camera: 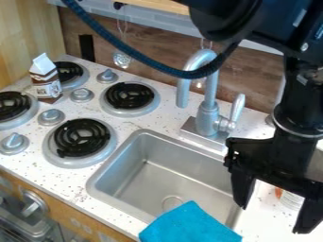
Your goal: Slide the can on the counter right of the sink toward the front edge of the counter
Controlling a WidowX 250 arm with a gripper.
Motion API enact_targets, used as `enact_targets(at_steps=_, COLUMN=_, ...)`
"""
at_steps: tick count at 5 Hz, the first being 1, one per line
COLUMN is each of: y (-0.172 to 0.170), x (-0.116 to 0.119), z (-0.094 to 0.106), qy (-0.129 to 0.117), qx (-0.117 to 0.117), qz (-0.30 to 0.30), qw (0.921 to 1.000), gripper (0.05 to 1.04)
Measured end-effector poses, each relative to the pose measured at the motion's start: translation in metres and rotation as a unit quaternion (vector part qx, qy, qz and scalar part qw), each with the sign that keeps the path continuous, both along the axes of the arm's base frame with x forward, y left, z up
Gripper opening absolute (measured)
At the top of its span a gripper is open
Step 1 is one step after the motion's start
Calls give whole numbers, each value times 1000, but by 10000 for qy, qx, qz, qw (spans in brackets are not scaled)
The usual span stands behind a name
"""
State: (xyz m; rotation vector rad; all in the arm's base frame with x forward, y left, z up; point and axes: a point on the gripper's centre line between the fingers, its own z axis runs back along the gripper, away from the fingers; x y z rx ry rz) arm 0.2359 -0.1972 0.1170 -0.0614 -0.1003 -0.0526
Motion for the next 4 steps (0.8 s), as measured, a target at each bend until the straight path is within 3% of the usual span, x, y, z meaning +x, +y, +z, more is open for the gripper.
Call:
enact_targets(at_steps=1, y=1, x=0, z=-8, qy=99, qx=84, qz=8, qw=9999, gripper=999)
enact_targets(at_steps=3, y=-10, x=56, z=-20, qy=39, qx=-35, qz=222, qw=9997, gripper=1000)
enact_targets(at_steps=4, y=-21, x=85, z=-27, qy=-63, qx=58, qz=25, qw=10000, gripper=999)
